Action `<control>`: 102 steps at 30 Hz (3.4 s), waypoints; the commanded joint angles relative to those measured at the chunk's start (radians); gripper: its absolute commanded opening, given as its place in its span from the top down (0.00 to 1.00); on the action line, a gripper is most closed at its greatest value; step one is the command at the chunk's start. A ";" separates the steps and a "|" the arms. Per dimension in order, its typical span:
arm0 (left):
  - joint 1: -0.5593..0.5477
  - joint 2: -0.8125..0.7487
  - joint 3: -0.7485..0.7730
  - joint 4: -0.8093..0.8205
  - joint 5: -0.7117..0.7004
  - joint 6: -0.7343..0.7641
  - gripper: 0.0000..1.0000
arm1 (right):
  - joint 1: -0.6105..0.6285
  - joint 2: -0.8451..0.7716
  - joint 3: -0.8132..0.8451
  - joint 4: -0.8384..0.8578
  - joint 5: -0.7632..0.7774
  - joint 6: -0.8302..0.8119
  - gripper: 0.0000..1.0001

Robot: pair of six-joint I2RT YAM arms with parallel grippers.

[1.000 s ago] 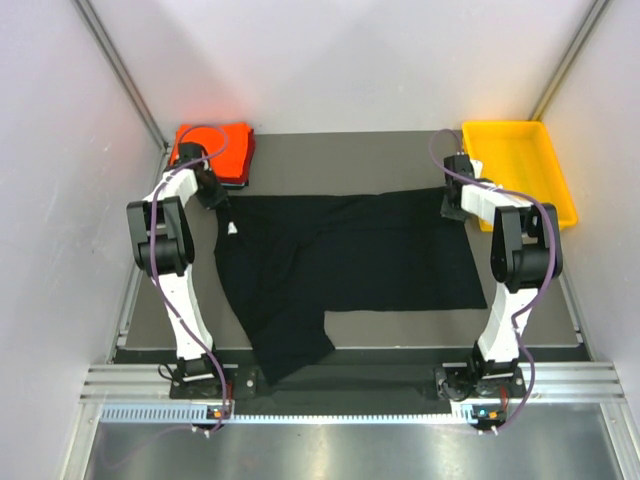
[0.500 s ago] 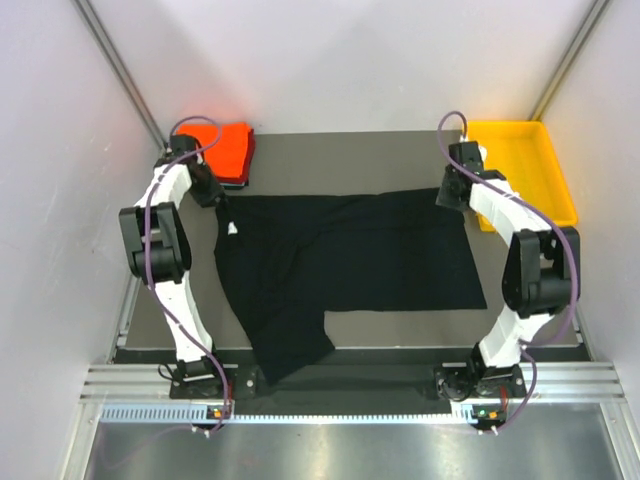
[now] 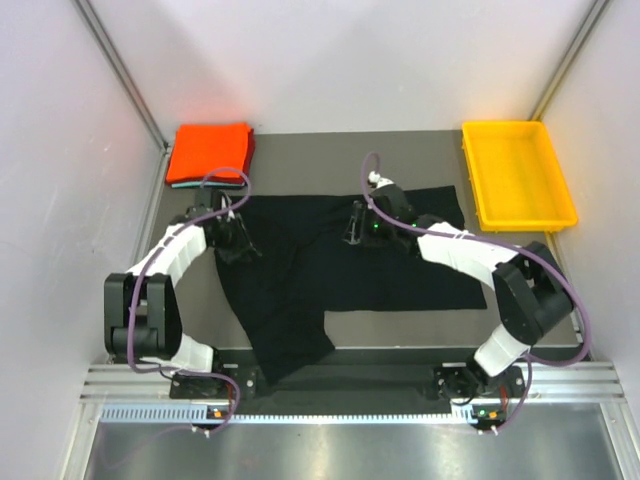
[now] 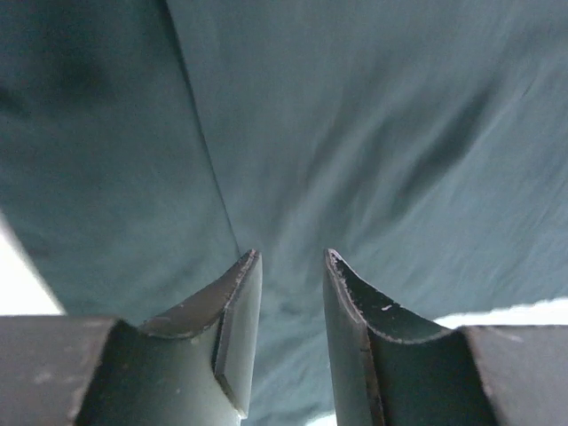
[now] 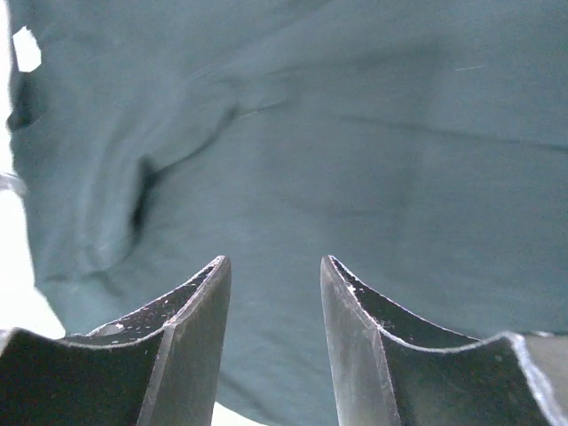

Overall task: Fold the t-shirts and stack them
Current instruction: Fold the tshirt

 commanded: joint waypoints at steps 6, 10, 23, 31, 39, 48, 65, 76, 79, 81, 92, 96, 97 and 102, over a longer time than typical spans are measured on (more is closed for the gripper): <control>-0.117 -0.178 -0.267 0.167 0.043 -0.139 0.60 | 0.083 0.018 0.015 0.132 -0.015 0.062 0.54; -0.125 -0.184 -0.310 0.172 -0.026 -0.193 0.62 | 0.086 -0.003 0.011 0.121 -0.009 0.050 0.54; -0.169 -0.220 -0.411 0.296 -0.143 -0.259 0.61 | 0.094 0.000 0.046 0.069 0.017 0.029 0.54; -0.174 -0.229 -0.433 0.336 -0.141 -0.280 0.64 | 0.109 0.009 0.054 0.072 0.034 0.032 0.54; -0.176 -0.189 -0.405 0.376 -0.101 -0.293 0.76 | 0.134 0.032 0.084 0.066 0.043 0.033 0.54; -0.176 -0.203 -0.388 0.371 -0.074 -0.319 0.92 | 0.141 0.018 0.098 0.060 0.043 0.025 0.54; -0.143 0.122 0.037 0.322 -0.064 -0.293 1.00 | 0.256 0.181 0.116 0.289 0.022 -0.079 0.56; -0.113 0.299 0.225 0.313 -0.034 -0.328 1.00 | 0.347 0.259 0.210 0.270 0.141 -0.284 0.58; -0.100 0.317 0.222 0.345 -0.012 -0.357 1.00 | 0.365 0.304 0.257 0.261 0.167 -0.315 0.57; -0.094 0.336 0.241 0.342 -0.002 -0.368 1.00 | 0.382 0.334 0.284 0.249 0.218 -0.340 0.56; -0.031 0.420 0.313 0.394 0.127 -0.411 1.00 | 0.404 0.481 0.488 0.180 0.348 -0.499 0.53; -0.025 0.438 0.330 0.399 0.152 -0.414 1.00 | 0.407 0.515 0.535 0.164 0.367 -0.513 0.53; -0.025 0.440 0.331 0.401 0.153 -0.417 1.00 | 0.408 0.521 0.544 0.163 0.365 -0.513 0.53; -0.018 0.466 0.360 0.407 0.163 -0.417 1.00 | 0.437 0.531 0.544 0.170 0.439 -0.522 0.59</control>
